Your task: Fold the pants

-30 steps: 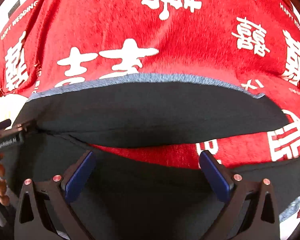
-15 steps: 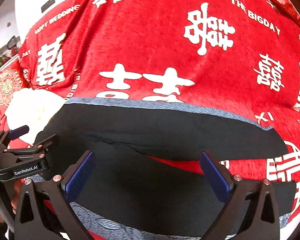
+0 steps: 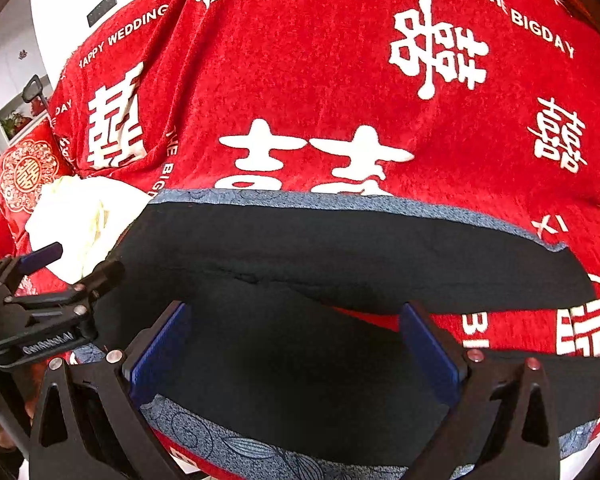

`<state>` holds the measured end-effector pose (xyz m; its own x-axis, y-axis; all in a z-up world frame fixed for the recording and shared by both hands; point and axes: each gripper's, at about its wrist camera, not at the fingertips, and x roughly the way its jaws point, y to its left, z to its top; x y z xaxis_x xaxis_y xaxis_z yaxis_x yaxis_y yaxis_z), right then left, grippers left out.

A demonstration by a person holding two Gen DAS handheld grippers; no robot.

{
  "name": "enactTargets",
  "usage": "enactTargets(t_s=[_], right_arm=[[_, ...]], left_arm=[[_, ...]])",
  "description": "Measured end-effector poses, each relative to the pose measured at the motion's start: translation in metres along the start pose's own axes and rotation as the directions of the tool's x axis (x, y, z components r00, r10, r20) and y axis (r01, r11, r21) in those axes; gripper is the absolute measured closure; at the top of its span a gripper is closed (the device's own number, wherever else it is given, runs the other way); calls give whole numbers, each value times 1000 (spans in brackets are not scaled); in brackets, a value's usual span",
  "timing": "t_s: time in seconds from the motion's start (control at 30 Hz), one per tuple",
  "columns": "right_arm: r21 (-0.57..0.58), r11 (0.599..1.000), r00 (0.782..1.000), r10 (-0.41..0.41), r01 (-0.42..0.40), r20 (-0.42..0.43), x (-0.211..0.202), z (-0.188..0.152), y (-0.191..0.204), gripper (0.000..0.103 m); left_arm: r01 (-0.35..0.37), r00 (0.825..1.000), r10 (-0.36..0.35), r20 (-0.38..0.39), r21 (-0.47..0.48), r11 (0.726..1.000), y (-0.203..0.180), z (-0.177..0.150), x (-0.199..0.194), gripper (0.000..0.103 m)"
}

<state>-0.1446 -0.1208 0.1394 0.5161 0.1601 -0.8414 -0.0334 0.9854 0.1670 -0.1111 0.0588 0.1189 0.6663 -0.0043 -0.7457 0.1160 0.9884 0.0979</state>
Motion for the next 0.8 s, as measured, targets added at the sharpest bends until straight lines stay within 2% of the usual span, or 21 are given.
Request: enactTargets(t_s=[0.27,0.47,0.57,0.67,0.8], right_arm=[[-55,998,999,9,-11,-39,25,16,12,0],[-143,989,996,27,-39,-80,42,29,23,0],[-205,976,993,56,-76,-99,51,40,25,0],[-291,946,984,106,-144,-143,71,54,30,0],[-405,884,961,151,-235,-230,112,69,38,0]], left_arm=[[7,999,-7,-51,-6,1000,16,4,30,0],[91,988,-87,-125,22,996,38,13,53,0],[96,982,-85,-169,58,994,53,19,73,0],[79,980,-58,-190,108,991,65,25,95,0],[121,968,-84,-237,146,982,82,34,128,0]])
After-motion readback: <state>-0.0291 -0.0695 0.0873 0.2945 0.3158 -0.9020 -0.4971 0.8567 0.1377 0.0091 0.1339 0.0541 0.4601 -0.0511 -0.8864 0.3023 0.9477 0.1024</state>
